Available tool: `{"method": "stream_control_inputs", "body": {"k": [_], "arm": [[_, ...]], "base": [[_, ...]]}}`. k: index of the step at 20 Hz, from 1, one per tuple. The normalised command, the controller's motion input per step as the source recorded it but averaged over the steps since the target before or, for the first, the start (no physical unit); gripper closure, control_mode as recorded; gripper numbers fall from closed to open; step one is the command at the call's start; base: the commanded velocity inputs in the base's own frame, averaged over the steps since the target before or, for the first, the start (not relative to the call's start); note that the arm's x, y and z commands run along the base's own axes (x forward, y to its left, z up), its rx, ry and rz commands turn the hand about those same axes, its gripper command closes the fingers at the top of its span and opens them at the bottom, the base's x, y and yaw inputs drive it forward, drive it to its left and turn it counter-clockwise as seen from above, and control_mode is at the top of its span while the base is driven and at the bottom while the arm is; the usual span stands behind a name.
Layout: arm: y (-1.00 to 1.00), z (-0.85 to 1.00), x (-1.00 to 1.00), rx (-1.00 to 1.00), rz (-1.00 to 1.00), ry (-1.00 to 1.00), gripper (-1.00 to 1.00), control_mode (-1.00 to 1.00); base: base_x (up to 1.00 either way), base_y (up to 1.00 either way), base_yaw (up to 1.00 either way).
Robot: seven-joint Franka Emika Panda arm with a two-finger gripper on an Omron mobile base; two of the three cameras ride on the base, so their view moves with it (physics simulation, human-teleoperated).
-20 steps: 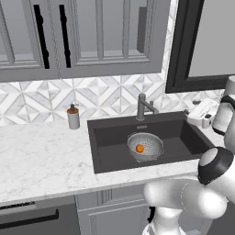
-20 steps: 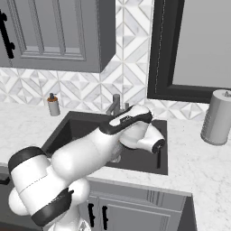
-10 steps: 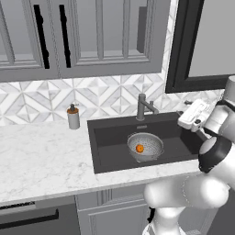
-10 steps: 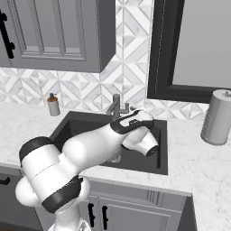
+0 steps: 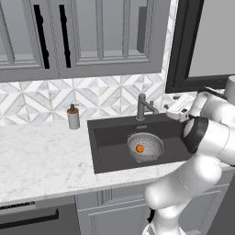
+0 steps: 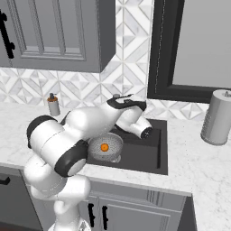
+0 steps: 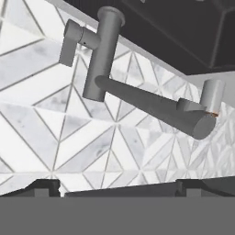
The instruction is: Put the colander in the sink, put the tangerine in the colander, and turn on the sink faucet and pour water over the colander.
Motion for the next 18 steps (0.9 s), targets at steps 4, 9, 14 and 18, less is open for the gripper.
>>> {"method": "stream_control_inputs", "body": {"k": [4, 9, 14, 18], "arm": [[0.00, -0.19, 0.35, 0.00, 0.00, 0.00, -1.00, -1.00], [0.00, -0.32, 0.20, 0.00, 0.00, 0.00, -1.00, -1.00], [0.00, -0.14, 0.25, 0.00, 0.00, 0.00, -1.00, -1.00], [0.00, -0.07, 0.27, 0.00, 0.00, 0.00, -1.00, -1.00]], "base": [[0.00, 0.00, 0.00], [0.00, 0.00, 0.00], [0.00, 0.00, 0.00], [0.00, 0.00, 0.00]]}}
